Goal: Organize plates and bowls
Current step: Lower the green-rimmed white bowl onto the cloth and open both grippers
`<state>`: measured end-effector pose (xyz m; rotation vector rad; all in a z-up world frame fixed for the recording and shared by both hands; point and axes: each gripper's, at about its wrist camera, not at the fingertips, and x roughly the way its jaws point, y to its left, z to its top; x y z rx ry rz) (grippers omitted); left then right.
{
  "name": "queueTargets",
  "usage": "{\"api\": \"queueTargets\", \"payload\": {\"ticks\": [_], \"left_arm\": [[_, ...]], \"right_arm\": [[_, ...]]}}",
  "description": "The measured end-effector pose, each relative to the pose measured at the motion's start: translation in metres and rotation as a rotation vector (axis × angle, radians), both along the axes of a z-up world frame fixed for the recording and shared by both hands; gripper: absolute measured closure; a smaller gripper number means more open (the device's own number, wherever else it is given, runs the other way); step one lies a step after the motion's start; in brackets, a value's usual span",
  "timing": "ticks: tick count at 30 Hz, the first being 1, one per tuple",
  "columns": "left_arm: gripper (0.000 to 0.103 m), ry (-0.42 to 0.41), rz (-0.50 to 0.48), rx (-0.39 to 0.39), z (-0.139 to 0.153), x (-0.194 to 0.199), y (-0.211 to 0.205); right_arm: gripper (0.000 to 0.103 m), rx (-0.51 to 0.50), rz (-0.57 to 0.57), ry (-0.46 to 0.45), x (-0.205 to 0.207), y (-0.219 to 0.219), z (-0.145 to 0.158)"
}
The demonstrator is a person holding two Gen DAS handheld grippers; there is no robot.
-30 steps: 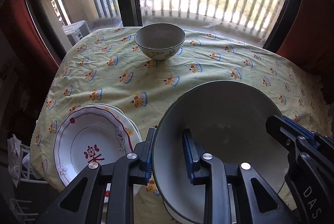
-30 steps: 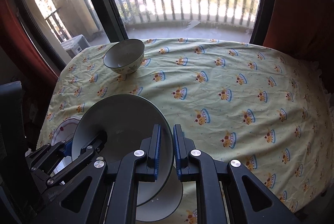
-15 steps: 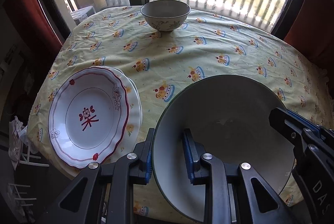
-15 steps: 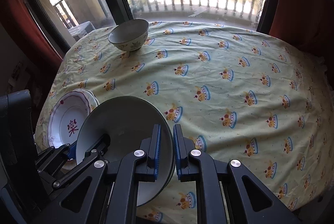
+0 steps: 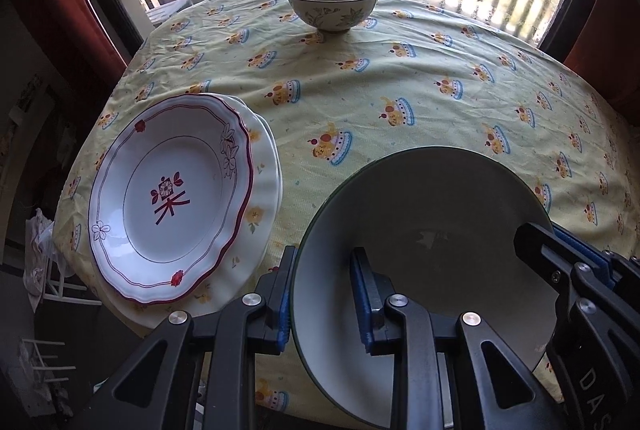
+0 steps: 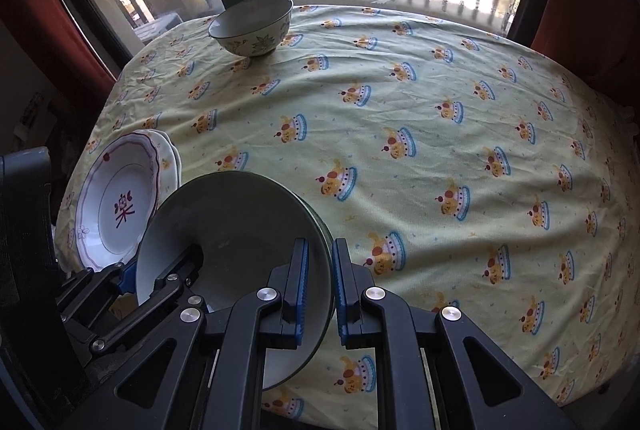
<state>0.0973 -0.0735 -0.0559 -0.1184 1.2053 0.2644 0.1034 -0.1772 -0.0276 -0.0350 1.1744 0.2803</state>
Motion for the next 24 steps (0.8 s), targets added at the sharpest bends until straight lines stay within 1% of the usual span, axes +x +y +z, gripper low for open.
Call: {"api": "queueTargets", "payload": {"ticks": [5,6,10,11,12,13,14,15,16,17,18,19,21,22,23,24], "left_arm": [[0.079,0.012,-0.009,-0.004,-0.008,0.002,-0.002],[0.078,0.006,-0.015,0.006,-0.009,0.002,-0.003],[0.078,0.000,-0.030,-0.001,-0.010,0.005,-0.002],[0.072,-0.002,-0.030,-0.016,-0.009,0.006,-0.001],[0.067,-0.002,-0.035,-0.039,-0.009,0.006,-0.001],[0.064,0.000,-0.048,-0.053,-0.009,0.007,-0.001],[0.056,0.000,-0.065,-0.053,-0.008,0.008,-0.003],[0.043,-0.002,-0.087,-0.043,-0.006,0.009,-0.006],[0.038,-0.008,-0.104,-0.035,-0.004,0.010,-0.006],[0.037,-0.014,-0.122,-0.028,-0.001,0.011,-0.006],[0.036,-0.019,-0.142,-0.025,0.002,0.013,-0.005],[0.036,-0.029,-0.159,-0.022,0.005,0.014,-0.004],[0.034,-0.047,-0.188,-0.018,0.012,0.018,0.000],[0.032,-0.055,-0.202,-0.016,0.016,0.020,0.002],[0.028,-0.059,-0.220,-0.016,0.019,0.023,0.003],[0.027,-0.064,-0.239,-0.022,0.022,0.025,0.005]], "right_arm": [[0.088,-0.010,-0.004,0.013,0.002,0.000,-0.008],[0.088,-0.012,-0.008,0.017,0.002,0.000,-0.010],[0.088,-0.024,-0.015,-0.003,0.002,0.001,-0.011],[0.088,-0.024,-0.016,-0.005,0.003,0.002,-0.011],[0.085,-0.015,-0.023,-0.002,0.004,0.001,-0.011],[0.085,-0.007,-0.035,0.004,0.005,0.000,-0.011],[0.085,-0.011,-0.041,0.006,0.005,0.001,-0.011],[0.082,-0.015,-0.042,0.005,0.005,0.002,-0.011],[0.080,-0.013,-0.039,0.003,0.004,0.003,-0.010],[0.075,-0.013,-0.040,0.003,0.004,0.005,-0.010],[0.068,-0.001,-0.052,0.008,0.004,0.005,-0.010],[0.065,0.009,-0.064,0.008,0.005,0.005,-0.008],[0.051,0.013,-0.093,-0.008,0.006,0.006,-0.003],[0.048,0.014,-0.106,-0.015,0.007,0.007,0.000],[0.043,0.017,-0.122,-0.019,0.008,0.008,0.003],[0.040,0.019,-0.136,-0.021,0.009,0.009,0.006]]}}
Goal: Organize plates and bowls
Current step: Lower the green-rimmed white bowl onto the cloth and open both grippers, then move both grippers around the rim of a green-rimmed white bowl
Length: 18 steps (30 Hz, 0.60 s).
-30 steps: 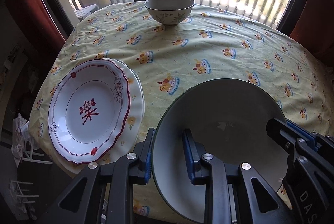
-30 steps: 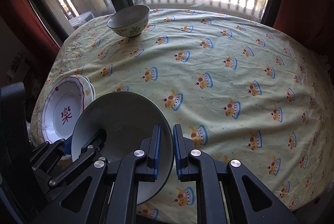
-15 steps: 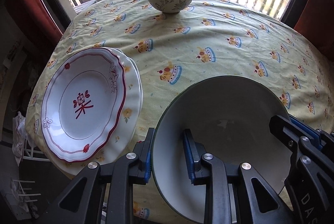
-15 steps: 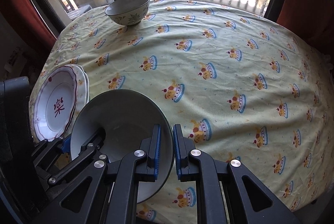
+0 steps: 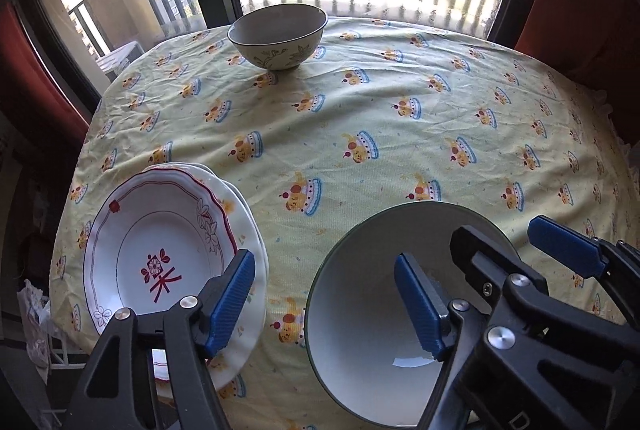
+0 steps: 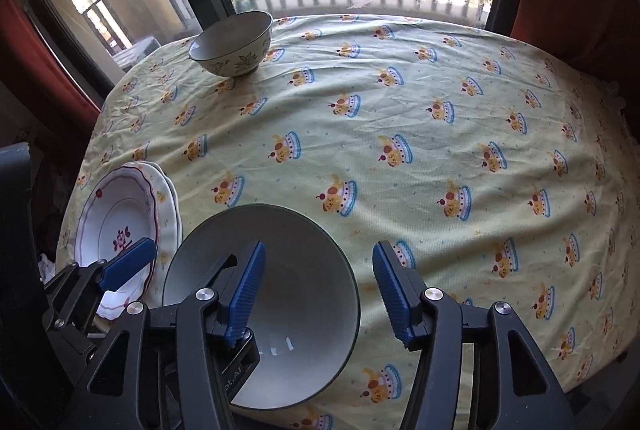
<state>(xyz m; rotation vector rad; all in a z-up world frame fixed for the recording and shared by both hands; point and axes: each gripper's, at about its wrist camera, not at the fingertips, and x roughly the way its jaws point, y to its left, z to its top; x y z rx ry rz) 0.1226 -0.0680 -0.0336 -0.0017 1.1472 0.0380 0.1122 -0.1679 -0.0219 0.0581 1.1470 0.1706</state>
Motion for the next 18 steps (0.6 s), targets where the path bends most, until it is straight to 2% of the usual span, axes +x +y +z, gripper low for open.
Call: {"api": "queueTargets", "payload": {"ticks": [5,13,18], "left_arm": [[0.019,-0.007,-0.075,-0.042,0.014,0.008,0.010],[0.016,-0.044,-0.143,-0.079,0.038,0.028,0.041],[0.012,-0.085,-0.167,-0.074,0.052,0.044,0.065]], "right_arm": [[0.034,-0.010,-0.067,-0.023,0.003,0.008,0.015],[0.032,-0.033,-0.122,-0.052,0.016,0.036,0.041],[0.031,-0.036,-0.152,-0.088,0.030,0.061,0.057]]}}
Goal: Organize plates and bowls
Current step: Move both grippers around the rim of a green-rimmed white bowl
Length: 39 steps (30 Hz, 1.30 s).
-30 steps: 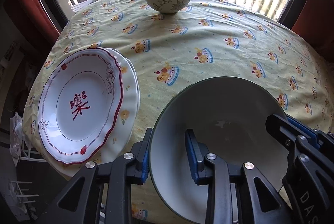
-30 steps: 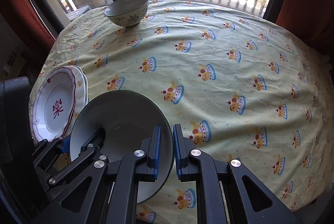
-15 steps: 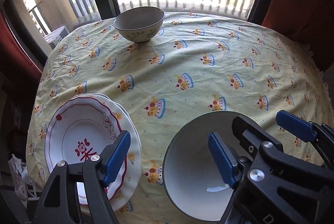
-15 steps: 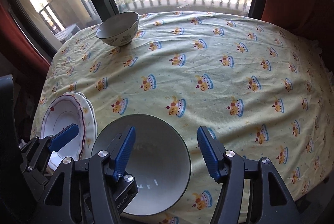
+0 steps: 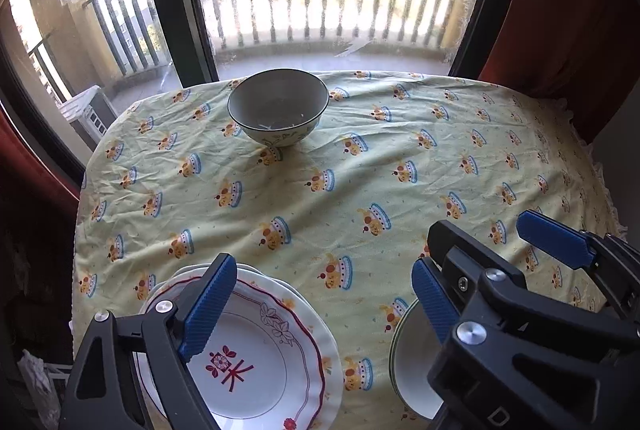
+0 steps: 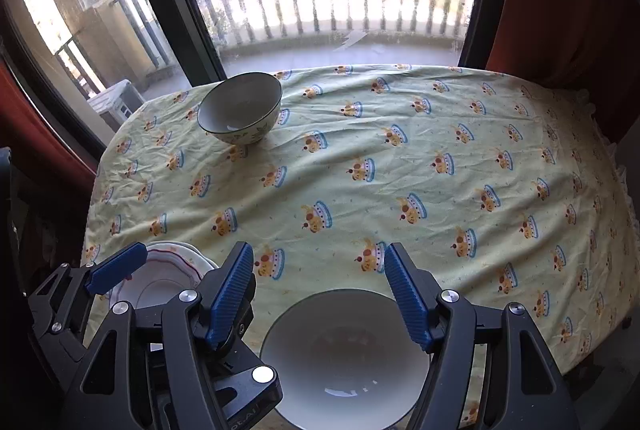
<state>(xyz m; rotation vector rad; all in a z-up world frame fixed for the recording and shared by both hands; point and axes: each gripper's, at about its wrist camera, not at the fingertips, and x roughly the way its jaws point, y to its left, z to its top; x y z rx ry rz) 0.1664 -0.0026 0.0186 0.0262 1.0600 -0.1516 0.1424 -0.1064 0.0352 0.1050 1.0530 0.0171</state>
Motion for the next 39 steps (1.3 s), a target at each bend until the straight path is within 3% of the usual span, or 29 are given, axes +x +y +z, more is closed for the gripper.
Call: {"api": "queueTargets", "payload": {"ticks": [14,23,31,39], "left_arm": [[0.012,-0.107,-0.050,-0.034,0.026,0.056,0.058],[0.012,-0.129,-0.006,-0.017,0.030,0.112,0.079],[0.013,-0.134,0.071,0.035,0.018,0.163,0.071],[0.016,-0.119,0.107,0.067,-0.014,0.201,0.059]], "right_arm": [[0.031,-0.038,-0.110,-0.103,0.048,0.059,0.036],[0.031,-0.070,-0.140,-0.134,0.098,0.085,0.048],[0.031,-0.054,-0.101,-0.138,0.155,0.078,0.038],[0.031,-0.017,-0.099,-0.109,0.205,0.057,0.004]]}}
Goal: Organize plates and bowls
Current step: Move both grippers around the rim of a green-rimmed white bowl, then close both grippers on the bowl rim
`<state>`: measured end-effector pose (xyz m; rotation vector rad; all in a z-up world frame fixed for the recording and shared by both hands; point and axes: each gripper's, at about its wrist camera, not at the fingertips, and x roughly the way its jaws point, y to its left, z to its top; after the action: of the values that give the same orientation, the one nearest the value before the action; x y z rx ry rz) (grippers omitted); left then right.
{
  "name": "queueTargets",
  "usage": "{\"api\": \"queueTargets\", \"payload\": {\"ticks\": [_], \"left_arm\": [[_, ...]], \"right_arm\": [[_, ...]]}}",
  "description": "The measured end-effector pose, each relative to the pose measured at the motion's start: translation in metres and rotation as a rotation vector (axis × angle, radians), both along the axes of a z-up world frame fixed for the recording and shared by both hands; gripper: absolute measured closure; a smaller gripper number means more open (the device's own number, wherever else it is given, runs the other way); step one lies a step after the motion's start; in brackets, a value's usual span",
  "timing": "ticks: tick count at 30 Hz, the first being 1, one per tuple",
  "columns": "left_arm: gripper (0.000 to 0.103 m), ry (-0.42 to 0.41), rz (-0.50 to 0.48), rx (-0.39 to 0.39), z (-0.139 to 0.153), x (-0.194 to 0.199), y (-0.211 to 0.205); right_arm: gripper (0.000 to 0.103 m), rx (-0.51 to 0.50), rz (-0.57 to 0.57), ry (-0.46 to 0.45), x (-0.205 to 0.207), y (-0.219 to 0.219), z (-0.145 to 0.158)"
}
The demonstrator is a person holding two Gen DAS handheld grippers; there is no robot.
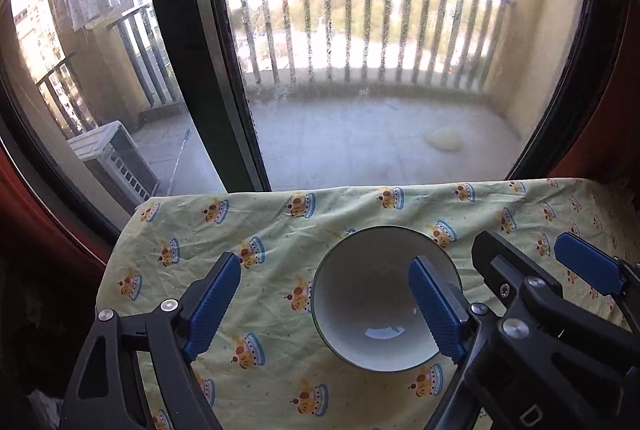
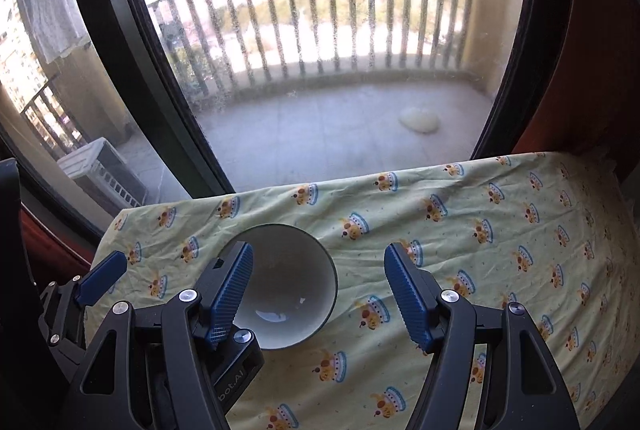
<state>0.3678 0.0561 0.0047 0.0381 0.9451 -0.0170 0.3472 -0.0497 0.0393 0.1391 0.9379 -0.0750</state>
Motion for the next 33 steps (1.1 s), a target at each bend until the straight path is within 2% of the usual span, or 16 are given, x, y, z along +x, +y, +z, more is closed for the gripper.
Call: {"api": "queueTargets", "payload": {"ticks": [5,10,13,17,19,21,24,27,29,33], "left_arm": [[0.018,0.044,0.012,0.002,-0.029,0.017,-0.003],[0.022,0.094,0.056,-0.010,-0.053,0.022,-0.002],[0.024,0.106,0.068,0.016,-0.065,0.025,-0.002],[0.036,0.135,0.059,0.018,-0.078,0.028,-0.002],[0.043,0.141,0.049,0.016,-0.081,0.028,-0.002],[0.056,0.147,0.046,0.016,-0.084,0.028,-0.001],[0.069,0.159,0.039,0.005,-0.087,0.028,-0.001],[0.080,0.157,0.024,0.007,-0.088,0.027,-0.002],[0.080,0.157,0.020,0.013,-0.087,0.027,-0.003],[0.080,0.166,0.015,0.010,-0.085,0.026,-0.002]], "right_arm": [[0.031,-0.001,0.004,0.037,0.020,-0.005,-0.028],[0.031,0.024,-0.043,0.091,0.031,-0.012,-0.055],[0.033,0.024,-0.040,0.107,0.036,-0.011,-0.066],[0.043,0.034,-0.033,0.131,0.041,-0.008,-0.081],[0.051,0.047,-0.036,0.146,0.042,-0.008,-0.088],[0.061,0.054,-0.034,0.164,0.043,-0.008,-0.094],[0.076,0.057,-0.026,0.174,0.043,-0.006,-0.100],[0.083,0.037,-0.018,0.172,0.043,-0.003,-0.102],[0.087,0.021,-0.014,0.170,0.043,-0.003,-0.102],[0.087,0.018,-0.013,0.178,0.042,-0.003,-0.101]]}}
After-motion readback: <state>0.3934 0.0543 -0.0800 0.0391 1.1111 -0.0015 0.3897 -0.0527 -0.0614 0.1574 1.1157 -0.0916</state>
